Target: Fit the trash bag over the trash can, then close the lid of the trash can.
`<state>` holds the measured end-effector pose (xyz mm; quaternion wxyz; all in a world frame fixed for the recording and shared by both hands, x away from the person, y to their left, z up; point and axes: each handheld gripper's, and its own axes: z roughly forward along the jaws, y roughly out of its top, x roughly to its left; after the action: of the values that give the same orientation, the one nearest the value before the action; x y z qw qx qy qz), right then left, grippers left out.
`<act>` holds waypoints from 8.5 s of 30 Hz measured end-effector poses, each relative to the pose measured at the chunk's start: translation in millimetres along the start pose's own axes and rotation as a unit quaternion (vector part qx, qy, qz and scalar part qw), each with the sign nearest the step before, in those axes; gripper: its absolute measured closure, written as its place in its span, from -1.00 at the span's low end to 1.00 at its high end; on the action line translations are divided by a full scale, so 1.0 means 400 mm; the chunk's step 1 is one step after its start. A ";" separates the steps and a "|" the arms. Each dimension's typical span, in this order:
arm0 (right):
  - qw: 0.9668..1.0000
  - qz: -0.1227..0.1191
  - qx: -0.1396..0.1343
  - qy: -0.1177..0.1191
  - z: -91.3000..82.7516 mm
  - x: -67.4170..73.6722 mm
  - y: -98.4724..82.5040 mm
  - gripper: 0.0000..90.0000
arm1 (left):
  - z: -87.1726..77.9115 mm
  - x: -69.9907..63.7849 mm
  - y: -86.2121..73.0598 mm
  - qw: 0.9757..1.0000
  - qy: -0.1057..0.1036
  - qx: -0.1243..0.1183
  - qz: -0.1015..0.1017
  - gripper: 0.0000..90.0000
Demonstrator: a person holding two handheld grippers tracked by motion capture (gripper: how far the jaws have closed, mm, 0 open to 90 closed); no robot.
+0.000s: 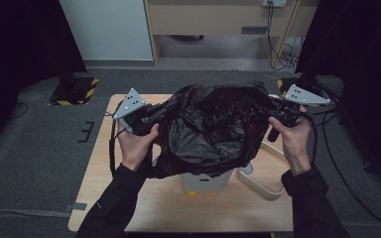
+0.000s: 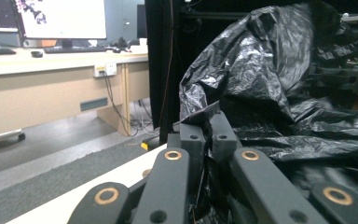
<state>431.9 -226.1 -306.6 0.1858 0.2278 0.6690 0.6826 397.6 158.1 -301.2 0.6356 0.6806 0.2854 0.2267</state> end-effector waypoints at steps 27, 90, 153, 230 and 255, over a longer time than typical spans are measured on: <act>0.978 0.085 0.182 -0.054 0.004 -0.012 -0.136 0.56 | 0.003 0.064 -0.117 0.988 0.074 0.119 -0.069 0.32; 0.980 0.026 0.195 0.004 0.266 0.255 0.045 -0.18 | -0.222 0.109 -0.450 0.966 0.159 0.163 -0.123 -0.33; 0.998 0.055 -0.002 -0.006 0.180 0.246 0.150 -0.59 | -0.211 0.112 -0.467 0.960 0.149 0.202 -0.124 -0.40; 0.858 0.086 0.423 -0.278 -0.294 -0.210 -0.469 0.28 | -0.208 0.126 -0.476 0.958 0.141 0.210 -0.135 -0.38; 0.852 0.122 0.425 -0.281 -0.292 -0.220 -0.454 0.78 | -0.202 0.124 -0.477 0.958 0.135 0.214 -0.131 -0.38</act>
<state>430.0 -365.4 -493.6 0.1658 0.5464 0.7801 0.2557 360.7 256.9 -486.5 0.4544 0.7204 0.4973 0.1650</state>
